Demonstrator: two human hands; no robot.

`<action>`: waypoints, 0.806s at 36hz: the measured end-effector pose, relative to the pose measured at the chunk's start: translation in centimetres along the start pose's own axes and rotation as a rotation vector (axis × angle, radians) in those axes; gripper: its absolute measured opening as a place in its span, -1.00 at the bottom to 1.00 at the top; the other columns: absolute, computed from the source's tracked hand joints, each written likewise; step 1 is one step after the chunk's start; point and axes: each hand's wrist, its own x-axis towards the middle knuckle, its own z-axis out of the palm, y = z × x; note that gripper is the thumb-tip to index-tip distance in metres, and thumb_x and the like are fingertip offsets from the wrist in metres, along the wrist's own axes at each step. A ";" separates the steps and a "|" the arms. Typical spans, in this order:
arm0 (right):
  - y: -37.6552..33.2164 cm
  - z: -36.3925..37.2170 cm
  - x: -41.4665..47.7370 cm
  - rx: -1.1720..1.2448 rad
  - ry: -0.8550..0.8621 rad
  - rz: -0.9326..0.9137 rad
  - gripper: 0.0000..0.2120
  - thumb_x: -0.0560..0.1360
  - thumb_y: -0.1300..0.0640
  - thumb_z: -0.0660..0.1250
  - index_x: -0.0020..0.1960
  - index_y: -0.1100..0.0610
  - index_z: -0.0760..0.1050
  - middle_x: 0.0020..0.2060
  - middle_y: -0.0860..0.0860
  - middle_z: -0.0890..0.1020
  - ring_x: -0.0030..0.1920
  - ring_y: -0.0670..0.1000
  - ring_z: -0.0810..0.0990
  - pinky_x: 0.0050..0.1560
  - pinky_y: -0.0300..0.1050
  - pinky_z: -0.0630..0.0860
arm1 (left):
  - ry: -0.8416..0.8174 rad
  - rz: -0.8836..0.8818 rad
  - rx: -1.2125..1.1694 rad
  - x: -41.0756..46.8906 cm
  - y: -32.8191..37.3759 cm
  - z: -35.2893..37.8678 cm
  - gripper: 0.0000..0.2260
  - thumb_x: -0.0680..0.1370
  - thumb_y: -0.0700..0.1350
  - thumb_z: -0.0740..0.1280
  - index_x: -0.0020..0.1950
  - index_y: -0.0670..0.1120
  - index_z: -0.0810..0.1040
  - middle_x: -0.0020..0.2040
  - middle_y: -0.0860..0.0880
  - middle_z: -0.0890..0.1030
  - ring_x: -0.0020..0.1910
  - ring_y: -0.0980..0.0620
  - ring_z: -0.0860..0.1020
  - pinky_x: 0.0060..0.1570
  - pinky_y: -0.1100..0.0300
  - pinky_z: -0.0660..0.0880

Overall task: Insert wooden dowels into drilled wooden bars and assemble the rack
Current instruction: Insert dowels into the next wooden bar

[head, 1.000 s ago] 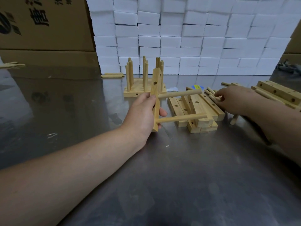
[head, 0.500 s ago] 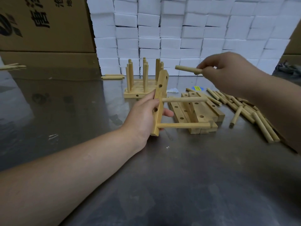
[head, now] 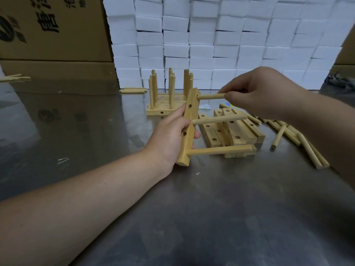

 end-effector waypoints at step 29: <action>-0.3 0.7 -0.3 -0.171 0.079 -0.039 -0.90 0.53 0.01 0.25 -0.05 -0.06 0.55 -0.45 -0.13 0.44 -0.48 -0.10 0.41 -0.40 -0.21 0.33 | 0.024 0.030 0.146 0.0 -0.1 0.2 -0.69 0.61 -0.11 0.14 0.32 0.15 0.42 -0.43 0.05 0.54 -0.37 0.20 0.54 -0.16 0.12 0.43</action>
